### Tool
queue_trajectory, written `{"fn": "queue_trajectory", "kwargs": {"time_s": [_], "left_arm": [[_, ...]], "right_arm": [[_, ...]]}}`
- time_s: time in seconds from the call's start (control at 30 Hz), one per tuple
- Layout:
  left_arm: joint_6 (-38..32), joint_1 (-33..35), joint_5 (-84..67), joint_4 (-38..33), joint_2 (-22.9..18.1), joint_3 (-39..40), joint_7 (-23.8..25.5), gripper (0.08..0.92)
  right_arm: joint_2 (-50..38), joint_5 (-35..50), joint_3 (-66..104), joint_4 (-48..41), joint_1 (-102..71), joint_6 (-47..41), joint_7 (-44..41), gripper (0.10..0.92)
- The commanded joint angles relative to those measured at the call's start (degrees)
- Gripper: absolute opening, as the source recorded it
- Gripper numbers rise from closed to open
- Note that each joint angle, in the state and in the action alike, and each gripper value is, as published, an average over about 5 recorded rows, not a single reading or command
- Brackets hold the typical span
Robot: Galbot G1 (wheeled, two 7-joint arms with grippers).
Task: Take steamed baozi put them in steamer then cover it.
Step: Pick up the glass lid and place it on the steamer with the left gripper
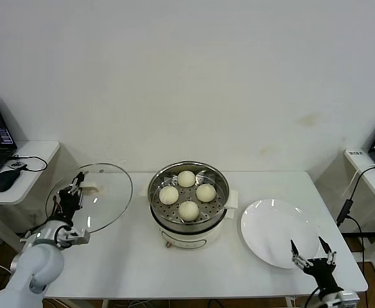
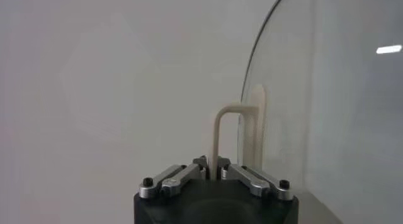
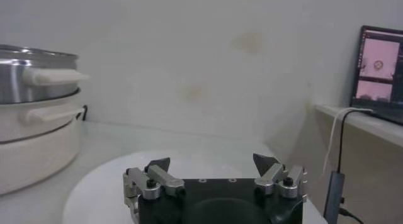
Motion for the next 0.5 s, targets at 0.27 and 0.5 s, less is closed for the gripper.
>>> {"fn": "queue_trajectory", "kwargs": {"time_s": [0.27,0.5], "left_arm": [[15.41,-22.36,0.42,-4.93,-3.04,27.37,8.80,0.156],[17.44,-26.84,11.89,-1.29,-11.41,32.32,14.30,0.156]], "right_arm": [[3.46,-8.84,-2.95,0.36,-0.45,1.49,2.66,0.823],[4.73,-10.96,-3.89,0.67,0.44,1.25,3.22,0.823]]}}
